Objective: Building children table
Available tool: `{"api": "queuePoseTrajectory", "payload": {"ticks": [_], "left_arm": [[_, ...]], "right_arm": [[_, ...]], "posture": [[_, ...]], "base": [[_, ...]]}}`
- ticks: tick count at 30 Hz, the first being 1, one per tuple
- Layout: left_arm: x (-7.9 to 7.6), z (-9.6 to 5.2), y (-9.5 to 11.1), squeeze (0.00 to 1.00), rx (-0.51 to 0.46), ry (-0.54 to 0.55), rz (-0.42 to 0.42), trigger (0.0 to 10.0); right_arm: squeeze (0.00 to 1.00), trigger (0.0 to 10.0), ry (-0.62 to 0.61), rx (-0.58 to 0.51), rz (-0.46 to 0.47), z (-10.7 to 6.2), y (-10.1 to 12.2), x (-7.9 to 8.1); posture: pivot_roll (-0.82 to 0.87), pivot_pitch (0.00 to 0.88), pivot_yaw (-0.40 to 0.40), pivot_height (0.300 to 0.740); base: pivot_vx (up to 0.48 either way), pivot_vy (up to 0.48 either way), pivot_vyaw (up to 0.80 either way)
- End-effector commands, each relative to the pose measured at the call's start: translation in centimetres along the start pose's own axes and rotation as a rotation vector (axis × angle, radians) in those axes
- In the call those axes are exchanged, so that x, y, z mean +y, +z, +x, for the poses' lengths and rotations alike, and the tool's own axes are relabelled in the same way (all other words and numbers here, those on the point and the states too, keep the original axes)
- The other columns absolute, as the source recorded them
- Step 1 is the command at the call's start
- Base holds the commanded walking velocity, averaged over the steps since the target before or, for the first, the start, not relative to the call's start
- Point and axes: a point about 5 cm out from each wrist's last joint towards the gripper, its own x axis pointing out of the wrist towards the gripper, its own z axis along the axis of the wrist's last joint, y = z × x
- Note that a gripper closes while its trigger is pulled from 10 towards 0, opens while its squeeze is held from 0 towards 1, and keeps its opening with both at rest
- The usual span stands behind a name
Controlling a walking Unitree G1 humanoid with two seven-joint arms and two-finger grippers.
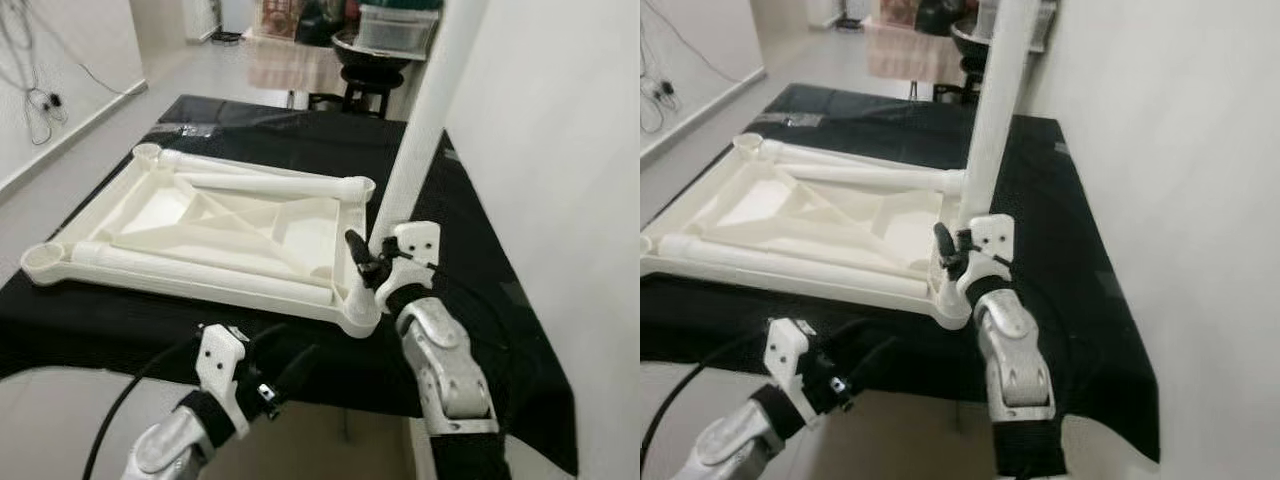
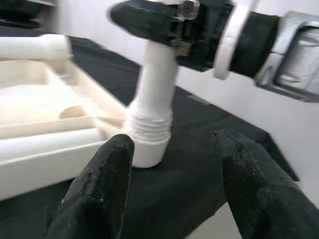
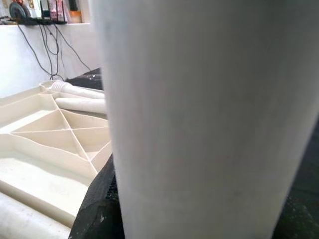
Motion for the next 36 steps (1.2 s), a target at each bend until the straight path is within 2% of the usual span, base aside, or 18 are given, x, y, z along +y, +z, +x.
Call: {"api": "queuePoseTrajectory", "payload": {"ticks": [1,2,3,4,5,6,9,10,12,15,16,17,18,24,25,27,31,36], "left_arm": [[-0.2,0.1,-0.4,0.00,0.013,-0.017,-0.018,10.0],[-0.2,0.1,-0.4,0.00,0.013,-0.017,-0.018,10.0],[-0.1,0.2,-0.4,0.00,0.011,-0.010,-0.016,10.0],[-0.1,0.2,-0.4,0.00,0.011,-0.010,-0.016,10.0],[0.0,0.3,-0.5,0.00,0.005,0.006,-0.009,10.0],[0.1,0.4,-0.5,0.00,0.005,0.008,-0.007,10.0],[0.1,0.4,-0.5,0.00,0.005,0.008,-0.007,10.0],[0.2,0.5,-0.6,0.00,0.007,0.009,-0.007,10.0],[0.3,0.7,-0.7,0.00,0.009,0.008,-0.005,10.0],[0.3,0.8,-0.7,0.00,0.009,0.008,-0.003,10.0],[0.4,1.0,-0.8,0.00,0.009,0.007,-0.001,10.0],[0.4,1.0,-0.8,0.00,0.009,0.007,-0.001,10.0],[0.5,1.2,-0.8,0.00,0.008,0.008,-0.001,10.0],[0.5,1.3,-0.8,0.00,0.007,0.009,-0.001,10.0],[0.5,1.4,-0.9,0.00,0.007,0.008,0.000,10.0],[0.5,1.4,-0.9,0.00,0.007,0.008,0.000,10.0],[0.5,1.6,-0.9,0.00,0.003,0.012,-0.001,10.0],[0.5,1.7,-0.9,0.00,-0.004,0.016,-0.003,10.0]], "right_arm": [[0.00,10.0,0.022,0.149,0.002,0.2,-3.4,0.3],[0.00,10.0,0.022,0.149,0.002,0.2,-3.4,0.3],[0.76,10.0,0.071,0.112,0.020,0.6,-2.7,0.5],[0.76,10.0,0.071,0.112,0.020,0.6,-2.7,0.5],[1.00,10.0,0.267,0.002,0.099,1.3,-0.3,0.9],[1.00,10.0,0.331,-0.036,0.123,1.4,0.7,1.0],[1.00,10.0,0.331,-0.036,0.123,1.4,0.7,1.0],[0.00,10.0,0.450,-0.059,0.109,1.1,2.5,0.7],[0.00,10.0,0.592,-0.084,0.049,0.9,3.9,-0.5],[0.00,10.0,0.630,-0.091,0.032,1.0,4.4,-1.2],[0.00,10.0,0.683,-0.091,0.006,1.5,4.9,-2.4],[0.00,10.0,0.683,-0.091,0.006,1.5,4.9,-2.4],[0.00,10.0,0.731,-0.084,-0.013,1.8,5.2,-3.1],[0.00,10.0,0.824,-0.054,-0.023,2.1,5.3,-4.0],[0.00,0.0,0.850,-0.022,-0.024,2.4,5.1,-4.5],[0.00,0.0,0.850,-0.022,-0.024,2.4,5.1,-4.5],[0.00,0.0,0.878,0.043,-0.022,2.7,4.5,-5.7],[0.00,0.0,0.833,0.045,-0.018,2.2,4.1,-6.3]], "posture": [[0.07,0.121,-0.080,0.740],[0.07,0.121,-0.080,0.740],[0.07,0.118,-0.082,0.740],[0.07,0.118,-0.082,0.740],[0.08,0.108,-0.084,0.740],[0.08,0.103,-0.085,0.740],[0.08,0.103,-0.085,0.740],[0.08,0.087,-0.086,0.740],[0.08,0.080,-0.089,0.740],[0.08,0.077,-0.091,0.740],[0.09,0.068,-0.096,0.740],[0.09,0.068,-0.096,0.740],[0.08,0.066,-0.095,0.740],[0.09,0.058,-0.098,0.740],[0.09,0.054,-0.100,0.740],[0.09,0.054,-0.100,0.740],[0.09,0.051,-0.102,0.740],[0.08,0.059,-0.099,0.740]], "base": [[0.000,0.000,0.00],[0.000,0.000,0.00],[0.000,0.000,0.00],[0.000,0.000,0.00],[0.000,0.000,0.00],[0.000,0.000,0.00],[0.000,0.000,0.00],[0.000,0.000,0.00],[0.000,0.000,0.00],[0.000,0.000,0.00],[0.000,0.000,0.00],[0.000,0.000,0.00],[0.000,0.000,0.00],[0.000,0.000,0.00],[0.000,0.000,0.00],[0.000,0.000,0.00],[0.000,0.000,0.00],[0.000,0.000,0.00]]}}
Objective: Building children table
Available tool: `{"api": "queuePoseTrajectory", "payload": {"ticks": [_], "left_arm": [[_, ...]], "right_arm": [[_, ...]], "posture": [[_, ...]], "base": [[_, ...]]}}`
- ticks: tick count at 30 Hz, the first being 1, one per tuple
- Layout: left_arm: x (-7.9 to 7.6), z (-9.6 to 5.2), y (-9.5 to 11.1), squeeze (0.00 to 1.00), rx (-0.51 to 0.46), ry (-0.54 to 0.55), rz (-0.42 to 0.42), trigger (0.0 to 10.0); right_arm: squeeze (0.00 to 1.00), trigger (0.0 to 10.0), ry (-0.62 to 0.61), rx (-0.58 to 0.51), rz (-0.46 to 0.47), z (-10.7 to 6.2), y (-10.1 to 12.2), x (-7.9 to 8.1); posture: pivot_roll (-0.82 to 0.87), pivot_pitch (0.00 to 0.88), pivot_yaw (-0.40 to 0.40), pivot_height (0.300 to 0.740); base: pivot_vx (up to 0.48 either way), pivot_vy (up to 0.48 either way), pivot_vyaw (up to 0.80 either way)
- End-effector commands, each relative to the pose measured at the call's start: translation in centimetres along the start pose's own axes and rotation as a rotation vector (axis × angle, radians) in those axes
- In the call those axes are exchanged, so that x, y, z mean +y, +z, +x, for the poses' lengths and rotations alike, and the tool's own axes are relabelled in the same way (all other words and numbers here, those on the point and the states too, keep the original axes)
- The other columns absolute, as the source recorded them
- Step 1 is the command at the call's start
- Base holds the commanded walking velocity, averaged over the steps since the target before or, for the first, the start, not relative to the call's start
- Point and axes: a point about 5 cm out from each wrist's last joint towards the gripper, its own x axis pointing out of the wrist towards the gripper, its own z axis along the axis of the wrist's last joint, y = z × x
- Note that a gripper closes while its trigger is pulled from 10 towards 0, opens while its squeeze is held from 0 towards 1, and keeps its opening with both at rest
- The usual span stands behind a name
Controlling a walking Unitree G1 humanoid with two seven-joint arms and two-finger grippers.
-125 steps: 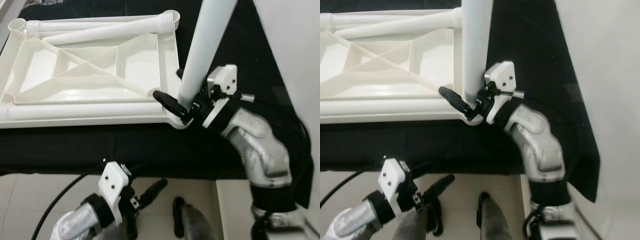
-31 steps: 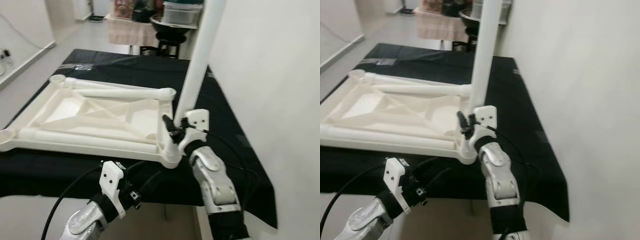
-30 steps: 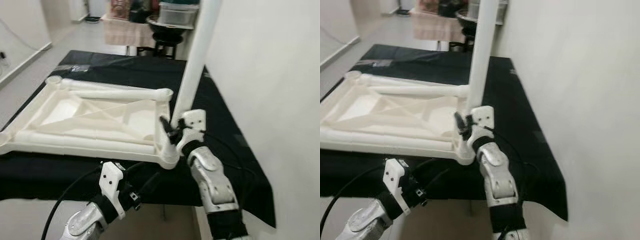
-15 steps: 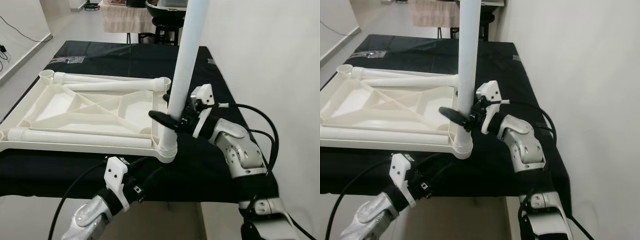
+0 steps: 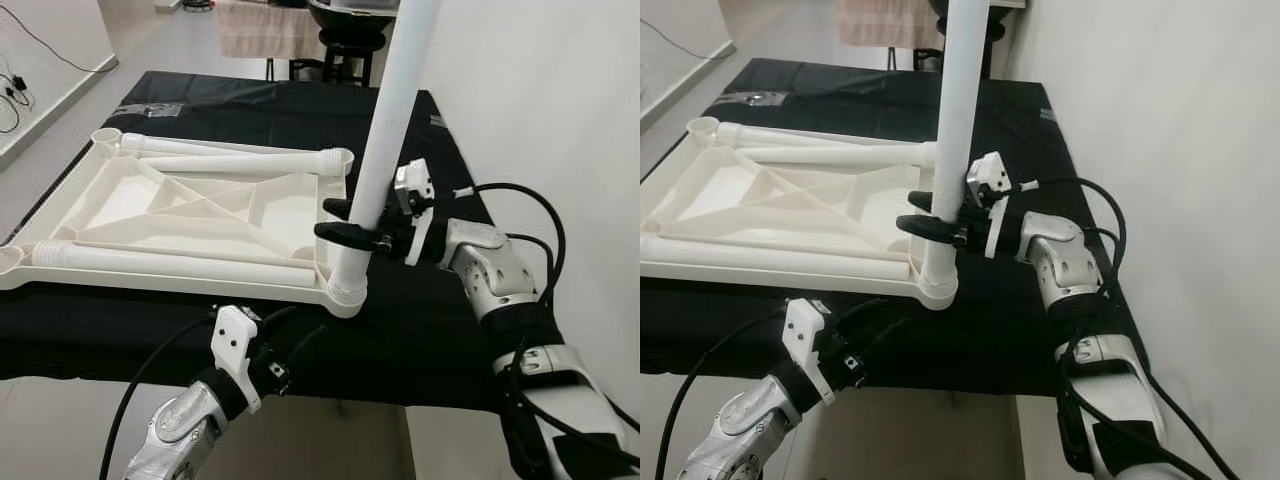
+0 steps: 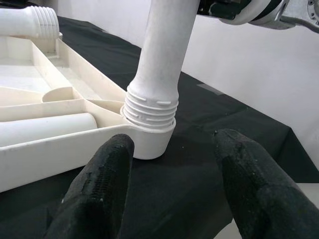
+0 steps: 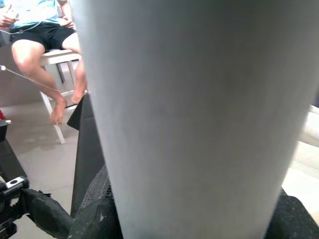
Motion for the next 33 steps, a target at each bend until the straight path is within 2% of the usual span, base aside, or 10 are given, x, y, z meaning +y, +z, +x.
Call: {"api": "queuePoseTrajectory", "payload": {"ticks": [1,2,3,21,22,23,26,31,32,33], "left_arm": [[-0.2,0.1,-0.3,0.00,0.002,0.004,-0.006,10.0],[-0.3,0.0,-0.2,0.00,0.000,0.004,-0.007,10.0],[-0.3,0.0,-0.2,0.00,-0.004,0.004,-0.013,0.0],[0.1,-0.4,0.0,0.00,-0.012,0.043,-0.009,0.0],[0.2,-0.3,0.0,0.00,-0.012,0.050,-0.006,0.0],[0.2,-0.3,0.0,0.00,-0.011,0.054,-0.004,0.0],[0.3,-0.2,0.0,0.00,-0.007,0.059,0.002,10.0],[0.3,-0.1,-0.1,0.00,-0.004,0.058,0.004,10.0],[0.4,0.1,-0.1,0.00,-0.003,0.057,0.003,10.0],[0.4,0.1,-0.1,0.00,-0.003,0.057,0.003,10.0]], "right_arm": [[0.00,0.0,-0.039,0.025,0.025,-0.9,-0.7,-0.2],[0.00,0.0,-0.059,0.034,0.025,-1.0,-1.0,-0.1],[0.00,0.0,-0.112,0.053,0.041,-1.1,-1.8,0.4],[0.00,0.0,-0.877,0.134,0.114,1.8,-6.6,5.1],[0.00,10.0,-0.822,0.128,0.114,2.3,-6.4,4.9],[1.00,10.0,-0.764,0.116,0.108,2.7,-5.7,4.8],[1.00,10.0,-0.635,0.055,0.105,3.3,-4.1,4.1],[1.00,10.0,-0.449,-0.016,0.070,3.7,-2.1,3.7],[0.00,10.0,-0.235,-0.022,0.007,3.3,-1.0,3.1],[0.00,10.0,-0.235,-0.022,0.007,3.3,-1.0,3.1]], "posture": [[0.08,0.059,-0.099,0.740],[0.08,0.062,-0.099,0.740],[0.07,0.068,-0.100,0.740],[0.05,0.086,-0.086,0.740],[0.05,0.083,-0.084,0.740],[0.05,0.083,-0.084,0.740],[0.05,0.076,-0.084,0.740],[0.05,0.076,-0.084,0.740],[0.06,0.057,-0.083,0.740],[0.06,0.057,-0.083,0.740]], "base": [[0.000,0.000,0.00],[0.000,0.000,0.00],[0.000,0.000,0.00],[0.000,0.000,0.00],[0.000,0.000,0.00],[0.000,0.000,0.00],[0.000,0.000,0.00],[0.000,0.000,0.00],[0.000,0.000,0.00],[0.000,0.000,0.00]]}}
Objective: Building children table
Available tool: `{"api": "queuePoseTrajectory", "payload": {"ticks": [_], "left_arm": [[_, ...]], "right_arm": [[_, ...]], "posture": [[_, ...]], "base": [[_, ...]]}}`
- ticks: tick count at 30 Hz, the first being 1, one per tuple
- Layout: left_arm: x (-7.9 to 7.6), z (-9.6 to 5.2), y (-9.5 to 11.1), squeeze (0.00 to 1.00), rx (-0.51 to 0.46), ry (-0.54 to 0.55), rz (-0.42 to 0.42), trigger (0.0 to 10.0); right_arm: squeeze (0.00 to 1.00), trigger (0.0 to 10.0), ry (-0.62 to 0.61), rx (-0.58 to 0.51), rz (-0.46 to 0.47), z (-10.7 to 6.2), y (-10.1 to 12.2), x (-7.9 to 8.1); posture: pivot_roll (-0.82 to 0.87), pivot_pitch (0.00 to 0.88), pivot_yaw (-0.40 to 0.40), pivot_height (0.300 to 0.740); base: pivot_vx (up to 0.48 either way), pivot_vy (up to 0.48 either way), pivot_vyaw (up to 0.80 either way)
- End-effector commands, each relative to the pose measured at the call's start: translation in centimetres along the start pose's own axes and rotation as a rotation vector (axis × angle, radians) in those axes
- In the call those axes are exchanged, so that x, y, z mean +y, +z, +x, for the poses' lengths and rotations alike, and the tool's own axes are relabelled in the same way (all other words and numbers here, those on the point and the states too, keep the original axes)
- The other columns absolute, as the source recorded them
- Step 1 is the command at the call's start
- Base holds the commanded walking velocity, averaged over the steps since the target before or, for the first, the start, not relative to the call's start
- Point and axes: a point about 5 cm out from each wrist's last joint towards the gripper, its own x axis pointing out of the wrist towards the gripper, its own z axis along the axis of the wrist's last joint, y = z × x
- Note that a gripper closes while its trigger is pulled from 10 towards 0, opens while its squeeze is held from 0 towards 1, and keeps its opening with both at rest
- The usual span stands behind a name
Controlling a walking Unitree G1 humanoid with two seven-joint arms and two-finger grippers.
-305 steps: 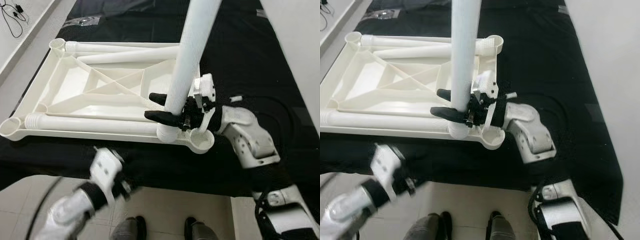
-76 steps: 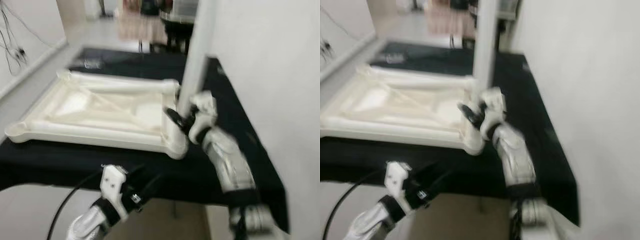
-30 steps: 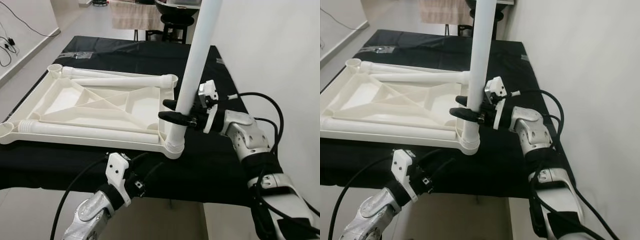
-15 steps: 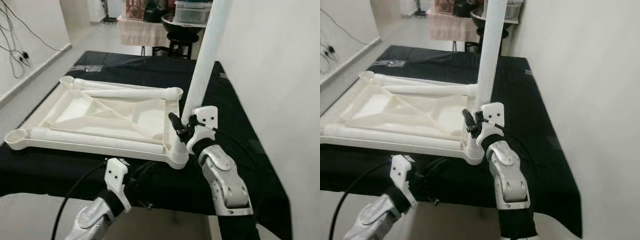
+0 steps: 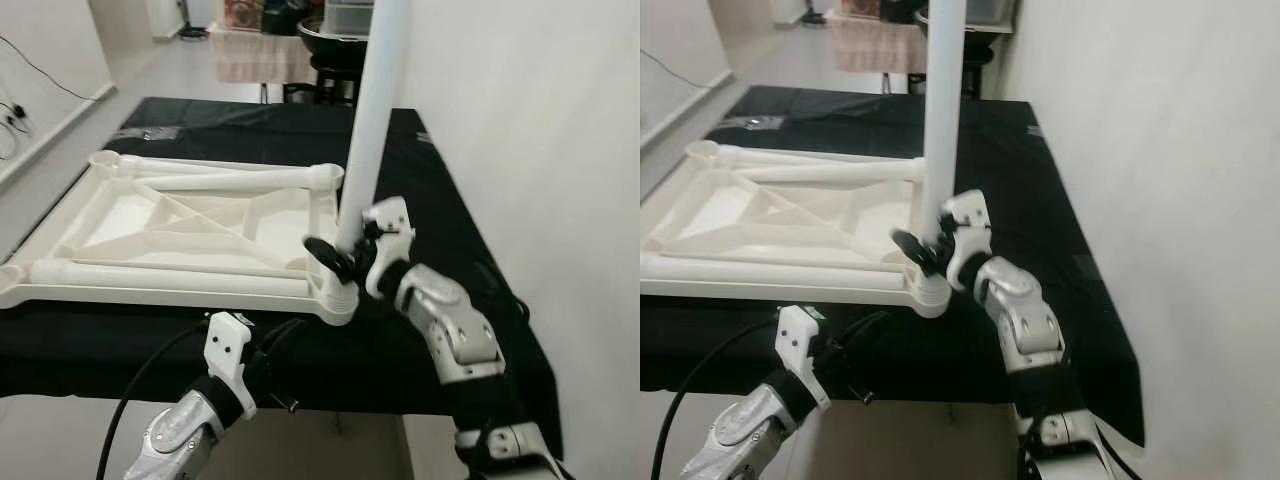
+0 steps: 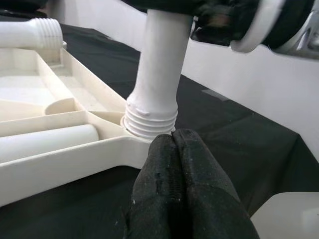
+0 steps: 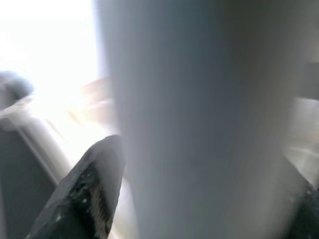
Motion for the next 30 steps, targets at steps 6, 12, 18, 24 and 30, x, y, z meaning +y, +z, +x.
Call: {"api": "queuePoseTrajectory", "payload": {"ticks": [6,12,18,24,30], "left_arm": [[0.1,0.2,-0.5,0.00,0.018,0.001,0.005,10.0],[0.1,0.2,-0.6,0.00,0.024,0.000,0.004,0.0],[0.2,0.1,-0.7,0.00,0.027,-0.001,-0.002,0.0],[0.2,0.0,-0.7,0.00,0.032,-0.005,-0.006,0.0],[0.2,-0.3,-0.6,0.00,0.032,0.011,-0.012,10.0]], "right_arm": [[0.00,10.0,0.318,0.016,-0.028,0.5,0.9,-0.9],[0.00,0.0,0.377,0.022,0.001,1.2,0.9,-1.2],[0.00,0.0,0.399,0.000,0.042,1.2,0.7,-1.6],[0.00,0.0,0.318,-0.003,-0.001,0.8,0.0,-2.0],[0.00,0.0,-0.258,0.095,0.073,1.2,-4.7,0.1]], "posture": [[0.06,0.046,-0.076,0.740],[0.08,0.042,-0.056,0.740],[0.08,0.044,-0.046,0.740],[0.08,0.052,-0.043,0.740],[0.08,0.071,-0.057,0.740]], "base": [[0.000,0.000,0.00],[0.000,0.000,0.00],[0.000,0.000,0.00],[0.000,0.000,0.00],[0.000,0.000,0.00]]}}
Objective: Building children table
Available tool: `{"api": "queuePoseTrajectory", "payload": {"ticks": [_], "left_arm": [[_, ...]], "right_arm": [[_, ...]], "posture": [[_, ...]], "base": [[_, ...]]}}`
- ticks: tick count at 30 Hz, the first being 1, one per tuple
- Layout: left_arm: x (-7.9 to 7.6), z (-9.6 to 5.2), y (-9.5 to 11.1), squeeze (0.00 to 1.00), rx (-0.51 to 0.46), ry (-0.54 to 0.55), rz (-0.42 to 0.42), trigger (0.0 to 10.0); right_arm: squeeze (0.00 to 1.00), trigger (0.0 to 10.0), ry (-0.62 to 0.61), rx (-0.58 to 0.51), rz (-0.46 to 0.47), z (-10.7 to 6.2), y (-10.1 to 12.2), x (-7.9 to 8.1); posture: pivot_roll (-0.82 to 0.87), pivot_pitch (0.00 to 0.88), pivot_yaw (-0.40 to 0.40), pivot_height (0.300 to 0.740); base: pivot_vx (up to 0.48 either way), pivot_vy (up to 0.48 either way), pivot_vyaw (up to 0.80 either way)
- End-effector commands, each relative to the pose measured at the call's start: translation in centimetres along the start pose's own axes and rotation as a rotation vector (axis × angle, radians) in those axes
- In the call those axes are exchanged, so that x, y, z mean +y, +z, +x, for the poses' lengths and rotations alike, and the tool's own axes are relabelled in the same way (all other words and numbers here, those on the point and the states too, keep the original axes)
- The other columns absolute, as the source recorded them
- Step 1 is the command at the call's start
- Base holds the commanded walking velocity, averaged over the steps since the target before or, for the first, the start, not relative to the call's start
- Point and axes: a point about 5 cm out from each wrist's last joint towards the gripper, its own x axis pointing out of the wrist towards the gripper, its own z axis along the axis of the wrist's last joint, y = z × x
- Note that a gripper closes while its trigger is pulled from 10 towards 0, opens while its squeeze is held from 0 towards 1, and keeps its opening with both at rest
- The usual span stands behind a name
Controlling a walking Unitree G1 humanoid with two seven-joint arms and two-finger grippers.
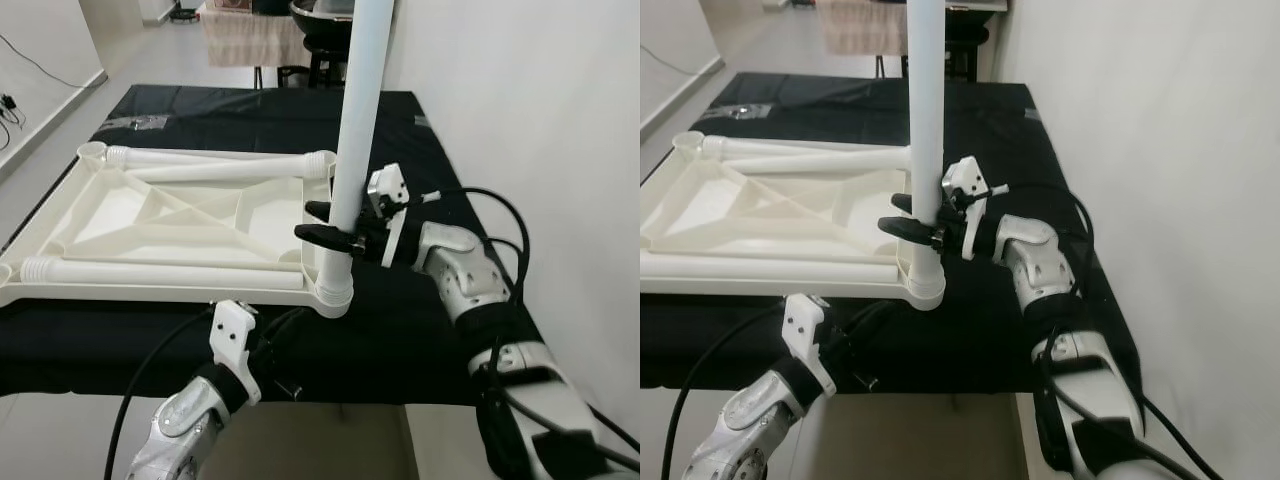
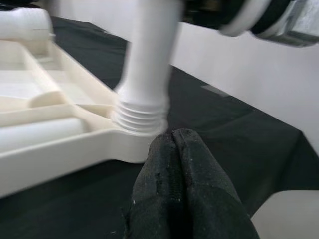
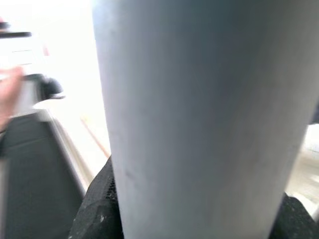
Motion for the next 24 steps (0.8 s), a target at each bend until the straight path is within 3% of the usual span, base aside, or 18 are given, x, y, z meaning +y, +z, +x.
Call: {"api": "queuePoseTrajectory", "payload": {"ticks": [1,2,3,7,12,13,15,16,17,20,21,22,23,24], "left_arm": [[0.1,-0.2,0.0,0.00,0.009,0.007,-0.003,10.0],[0.2,-0.3,-0.1,0.00,0.009,0.009,-0.007,10.0],[0.2,-0.3,-0.1,0.00,0.009,0.008,-0.010,10.0],[0.3,-0.1,-0.1,0.00,0.009,0.002,-0.023,10.0],[0.4,0.0,-0.1,0.00,0.007,0.005,-0.023,10.0],[0.5,0.0,-0.1,0.00,0.002,0.017,-0.022,10.0],[0.5,0.0,0.0,0.00,0.001,0.020,-0.022,10.0],[0.5,0.0,0.0,0.00,0.000,0.020,-0.023,10.0],[0.5,0.0,0.0,0.00,0.000,0.020,-0.023,10.0],[0.5,0.0,0.0,0.00,0.001,0.015,-0.027,10.0],[0.5,0.0,0.0,0.00,0.001,0.015,-0.027,10.0],[0.4,0.1,0.0,0.00,0.001,0.014,-0.028,10.0],[0.4,0.1,0.0,0.00,0.001,0.014,-0.028,10.0],[0.4,0.1,0.0,0.00,0.001,0.014,-0.028,10.0]], "right_arm": [[0.00,0.0,-0.207,0.115,0.066,-0.6,-3.2,0.7],[0.00,0.0,-0.364,0.130,0.094,-1.0,-4.3,2.4],[0.00,0.0,-0.445,0.132,0.114,-1.3,-4.7,3.4],[0.00,0.0,-0.395,0.137,0.092,-0.3,-4.9,4.0],[0.00,0.0,-0.367,0.130,0.074,0.6,-4.4,3.4],[0.00,10.0,-0.357,0.134,0.046,1.0,-3.8,3.1],[0.00,10.0,-0.344,0.133,0.043,1.1,-3.7,3.1],[1.00,10.0,-0.293,0.119,0.056,1.4,-3.4,3.3],[1.00,10.0,-0.293,0.119,0.056,1.4,-3.4,3.3],[1.00,10.0,-0.089,0.022,0.086,1.8,-1.3,4.1],[1.00,10.0,-0.089,0.022,0.086,1.8,-1.3,4.1],[1.00,10.0,0.015,-0.006,0.068,1.5,-0.6,4.0],[0.21,10.0,0.084,-0.019,0.053,1.3,-0.2,4.0],[0.21,10.0,0.084,-0.019,0.053,1.3,-0.2,4.0]], "posture": [[0.08,0.071,-0.057,0.740],[0.07,0.071,-0.043,0.740],[0.07,0.071,-0.043,0.740],[0.06,0.059,-0.041,0.740],[0.06,0.055,-0.043,0.740],[0.07,0.056,-0.048,0.740],[0.07,0.056,-0.048,0.740],[0.07,0.056,-0.048,0.740],[0.07,0.056,-0.048,0.740],[0.08,0.055,-0.051,0.740],[0.08,0.055,-0.051,0.740],[0.09,0.053,-0.054,0.740],[0.09,0.052,-0.056,0.740],[0.09,0.052,-0.056,0.740]], "base": [[0.000,0.000,0.00],[0.000,0.000,0.00],[0.000,0.000,0.00],[0.000,0.000,0.00],[0.000,0.000,0.00],[0.000,0.000,0.00],[0.000,0.000,0.00],[0.000,0.000,0.00],[0.000,0.000,0.00],[0.000,0.000,0.00],[0.000,0.000,0.00],[0.000,0.000,0.00],[0.000,0.000,0.00],[0.000,0.000,0.00]]}}
